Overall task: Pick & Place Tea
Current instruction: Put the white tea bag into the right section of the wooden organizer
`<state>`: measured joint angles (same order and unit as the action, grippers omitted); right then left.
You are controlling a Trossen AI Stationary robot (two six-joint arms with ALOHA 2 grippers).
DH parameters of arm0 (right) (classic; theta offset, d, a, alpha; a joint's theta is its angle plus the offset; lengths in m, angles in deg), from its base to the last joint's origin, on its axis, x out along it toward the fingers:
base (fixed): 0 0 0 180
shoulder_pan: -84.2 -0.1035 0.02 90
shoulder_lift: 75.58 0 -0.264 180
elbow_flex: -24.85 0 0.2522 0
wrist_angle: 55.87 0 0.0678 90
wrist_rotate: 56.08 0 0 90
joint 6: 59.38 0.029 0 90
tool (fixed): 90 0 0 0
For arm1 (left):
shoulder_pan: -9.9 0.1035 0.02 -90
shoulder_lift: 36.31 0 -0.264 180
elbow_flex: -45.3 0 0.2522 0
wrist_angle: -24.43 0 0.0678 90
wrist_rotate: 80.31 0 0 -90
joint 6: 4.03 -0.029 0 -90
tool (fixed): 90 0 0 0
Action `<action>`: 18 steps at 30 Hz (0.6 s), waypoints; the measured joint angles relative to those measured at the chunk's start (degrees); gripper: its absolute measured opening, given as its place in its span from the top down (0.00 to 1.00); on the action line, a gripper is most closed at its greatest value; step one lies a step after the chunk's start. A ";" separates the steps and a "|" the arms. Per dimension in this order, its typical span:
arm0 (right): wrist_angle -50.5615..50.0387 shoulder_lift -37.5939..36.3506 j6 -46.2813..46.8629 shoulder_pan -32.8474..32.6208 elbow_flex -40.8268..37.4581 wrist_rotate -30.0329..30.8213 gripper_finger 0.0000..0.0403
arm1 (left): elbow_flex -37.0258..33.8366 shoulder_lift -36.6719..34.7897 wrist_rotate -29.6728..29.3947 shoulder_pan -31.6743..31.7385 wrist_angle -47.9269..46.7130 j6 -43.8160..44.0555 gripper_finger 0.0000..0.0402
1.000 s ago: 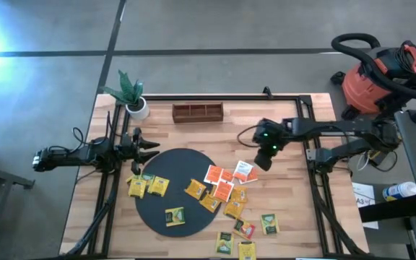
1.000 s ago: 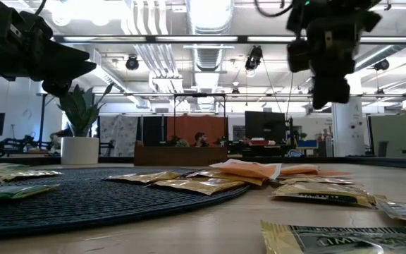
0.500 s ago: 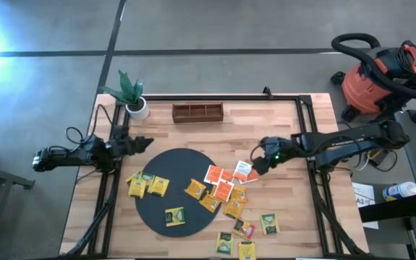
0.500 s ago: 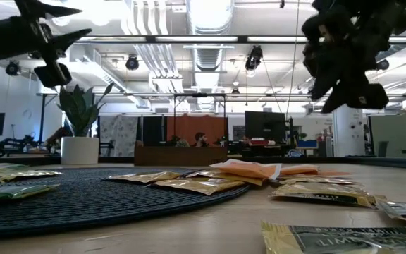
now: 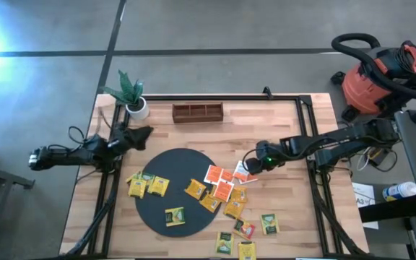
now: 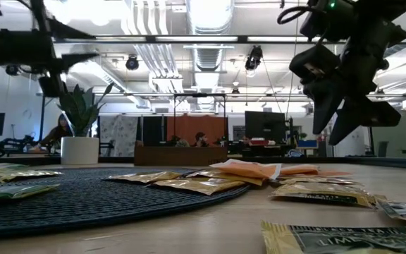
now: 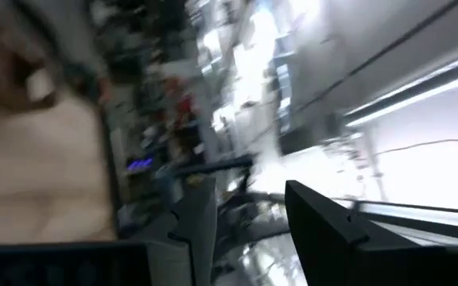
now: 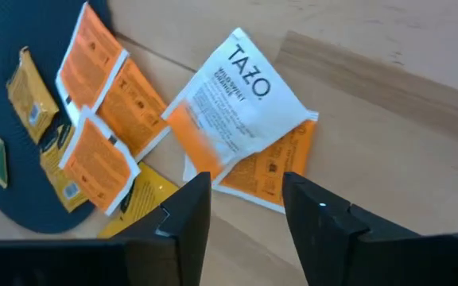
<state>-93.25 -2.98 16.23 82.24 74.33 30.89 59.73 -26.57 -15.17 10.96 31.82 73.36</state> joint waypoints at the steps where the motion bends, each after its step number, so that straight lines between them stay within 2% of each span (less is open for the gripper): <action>1: 0.01 0.04 0.80 0.25 -0.17 -0.01 0.62 | 0.41 2.64 0.37 0.00 -0.27 1.21 0.64; 4: 0.26 0.00 3.17 0.67 -0.95 -0.03 0.62 | 4.23 11.70 0.36 0.31 3.44 0.54 0.64; 9: 4.37 0.00 6.78 0.62 -4.21 -1.80 0.62 | 13.07 28.95 2.34 1.11 5.42 -14.42 0.64; 14: 15.44 -0.02 10.77 0.47 -7.85 -2.05 0.62 | 22.30 46.09 7.77 1.08 3.69 -26.20 0.65; 16: 16.99 -0.09 11.38 0.45 -8.49 -1.76 0.62 | 25.35 52.39 10.42 1.09 1.70 -28.33 0.65; 18: 16.93 0.02 11.39 0.47 -8.63 -1.14 0.62 | 29.56 58.00 13.67 1.09 3.73 -29.93 0.65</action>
<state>-76.31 -2.96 27.61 82.71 65.70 29.75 89.29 31.43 -1.50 12.05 35.55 43.42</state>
